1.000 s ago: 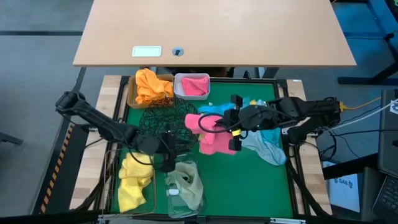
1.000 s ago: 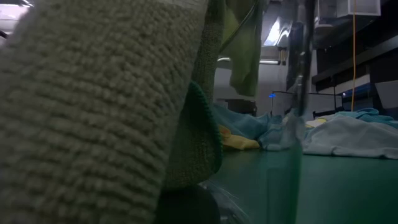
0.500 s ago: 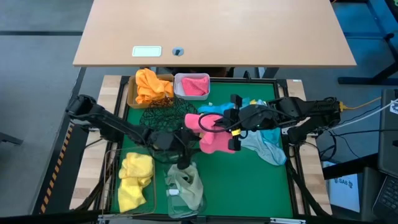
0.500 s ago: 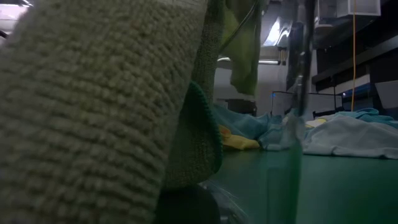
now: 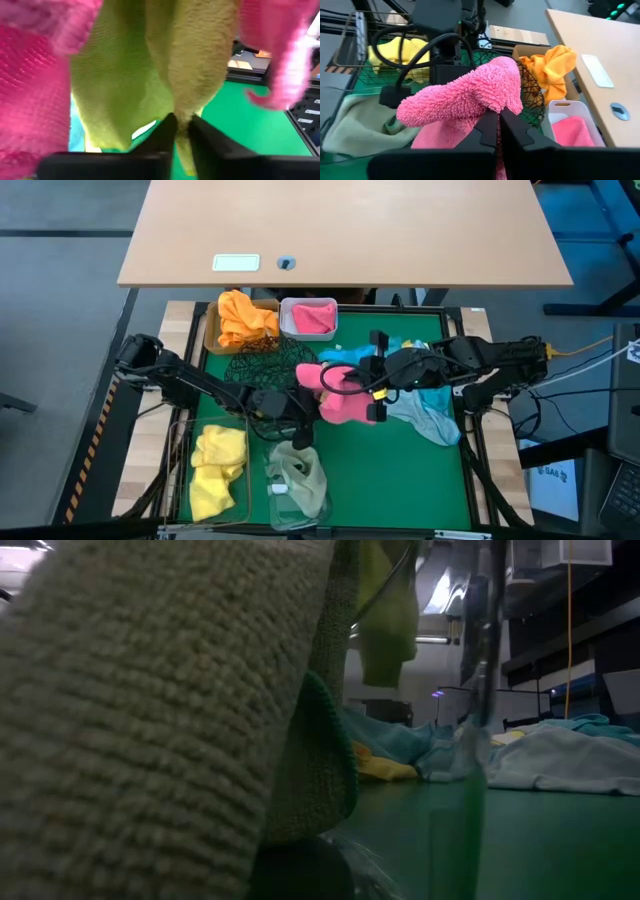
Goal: Sort microfiber towel by color & place in baskets
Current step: Put the pink microfiber towel into the white bin
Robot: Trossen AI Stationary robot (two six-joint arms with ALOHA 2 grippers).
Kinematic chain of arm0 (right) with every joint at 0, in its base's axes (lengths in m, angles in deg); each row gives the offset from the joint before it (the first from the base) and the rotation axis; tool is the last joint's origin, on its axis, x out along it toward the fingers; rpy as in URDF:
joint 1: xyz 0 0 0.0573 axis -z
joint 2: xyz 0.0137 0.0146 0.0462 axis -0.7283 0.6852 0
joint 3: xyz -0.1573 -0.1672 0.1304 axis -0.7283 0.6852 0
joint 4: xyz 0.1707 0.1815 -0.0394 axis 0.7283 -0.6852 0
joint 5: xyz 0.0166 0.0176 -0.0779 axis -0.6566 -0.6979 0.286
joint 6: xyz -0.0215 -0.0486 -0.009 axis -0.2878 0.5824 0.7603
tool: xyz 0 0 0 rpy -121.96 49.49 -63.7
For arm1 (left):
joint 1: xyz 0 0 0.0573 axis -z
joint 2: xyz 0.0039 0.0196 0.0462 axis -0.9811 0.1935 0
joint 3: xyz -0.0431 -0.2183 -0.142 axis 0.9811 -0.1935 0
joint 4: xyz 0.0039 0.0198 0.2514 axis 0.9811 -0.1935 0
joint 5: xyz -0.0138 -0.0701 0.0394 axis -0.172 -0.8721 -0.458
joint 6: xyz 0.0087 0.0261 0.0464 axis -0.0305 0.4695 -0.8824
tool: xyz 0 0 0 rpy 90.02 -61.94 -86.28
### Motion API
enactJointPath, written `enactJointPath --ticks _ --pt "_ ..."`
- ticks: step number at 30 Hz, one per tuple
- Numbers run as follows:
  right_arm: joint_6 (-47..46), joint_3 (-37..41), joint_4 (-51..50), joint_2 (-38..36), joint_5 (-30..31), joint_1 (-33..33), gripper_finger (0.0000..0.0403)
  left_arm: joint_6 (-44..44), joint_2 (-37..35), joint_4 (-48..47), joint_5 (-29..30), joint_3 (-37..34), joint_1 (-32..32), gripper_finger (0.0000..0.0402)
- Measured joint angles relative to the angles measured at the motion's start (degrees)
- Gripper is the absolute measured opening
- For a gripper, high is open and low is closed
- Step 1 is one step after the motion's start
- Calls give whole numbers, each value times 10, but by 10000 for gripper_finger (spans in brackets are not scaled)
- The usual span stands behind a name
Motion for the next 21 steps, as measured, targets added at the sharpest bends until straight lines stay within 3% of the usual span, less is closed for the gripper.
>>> enactJointPath --ticks 2,16,21 --pt "2 0 0 0 10 0 5 3 0 0 0 0 0 11" --pt "44 1 -7 -56 181 0 5 17 -2 -19 4 2 0 1" --pt "44 1 -14 -81 187 0 5 17 -2 -19 5 2 0 1"
